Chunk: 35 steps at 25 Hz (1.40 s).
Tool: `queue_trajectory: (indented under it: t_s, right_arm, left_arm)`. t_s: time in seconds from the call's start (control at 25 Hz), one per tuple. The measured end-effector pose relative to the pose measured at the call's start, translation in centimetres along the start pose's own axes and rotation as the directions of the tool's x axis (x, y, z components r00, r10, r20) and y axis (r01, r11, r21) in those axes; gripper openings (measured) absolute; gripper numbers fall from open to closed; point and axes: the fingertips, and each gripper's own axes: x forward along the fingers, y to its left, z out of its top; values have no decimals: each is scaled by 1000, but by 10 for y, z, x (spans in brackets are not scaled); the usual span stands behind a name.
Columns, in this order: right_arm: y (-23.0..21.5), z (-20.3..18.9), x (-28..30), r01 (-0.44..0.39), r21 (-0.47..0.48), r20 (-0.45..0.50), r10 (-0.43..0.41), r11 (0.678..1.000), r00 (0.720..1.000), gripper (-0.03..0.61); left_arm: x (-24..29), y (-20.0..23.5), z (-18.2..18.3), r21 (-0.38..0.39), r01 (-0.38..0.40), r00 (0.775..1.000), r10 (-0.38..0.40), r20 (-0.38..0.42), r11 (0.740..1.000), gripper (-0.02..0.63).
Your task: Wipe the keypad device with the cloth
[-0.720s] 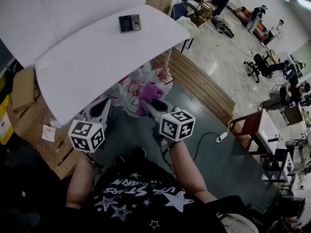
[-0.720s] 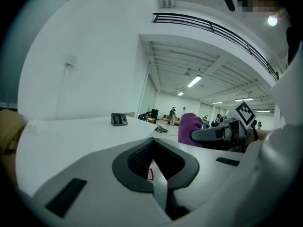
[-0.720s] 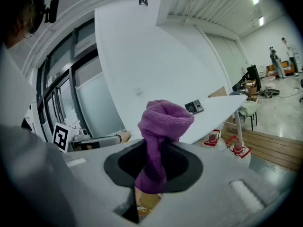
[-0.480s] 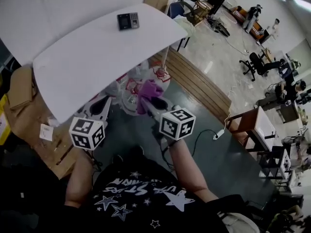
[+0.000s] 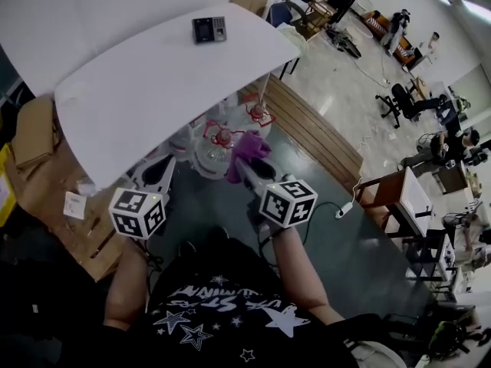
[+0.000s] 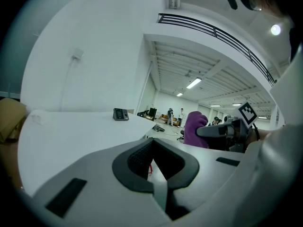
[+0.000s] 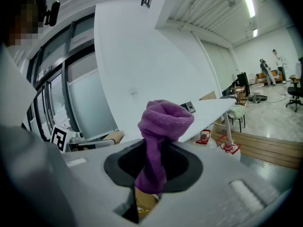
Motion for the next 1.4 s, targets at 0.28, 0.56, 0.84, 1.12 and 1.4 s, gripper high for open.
queue_trajectory:
  t_s: [0.28,0.56,0.84,1.12,1.4]
  right_arm:
    - [-20,1,3,51,30,40,-52,998,998,84]
    - [-72,20,31,31,29,48,-32,999,998,84]
    - [-144,48,67,-29,41,-4,29,999,1000,84]
    - [-206,70,89,-98,67,-39,101,993,994,84]
    - [-242,79,101,-177,71,-86,183,982,979,86]
  left_arm:
    - [6,14,-7,-13,-4,1000,3,-18,1000,5]
    - [47,19,-6,-10,-67,997,67,-25,998,5]
    - [117,18,-1,-11,-134,989,133,-57,991,5]
    - [179,5,17,-48,-161,987,159,-38,986,5]
    - [207,0,30,-78,-232,973,232,-12,970,5]
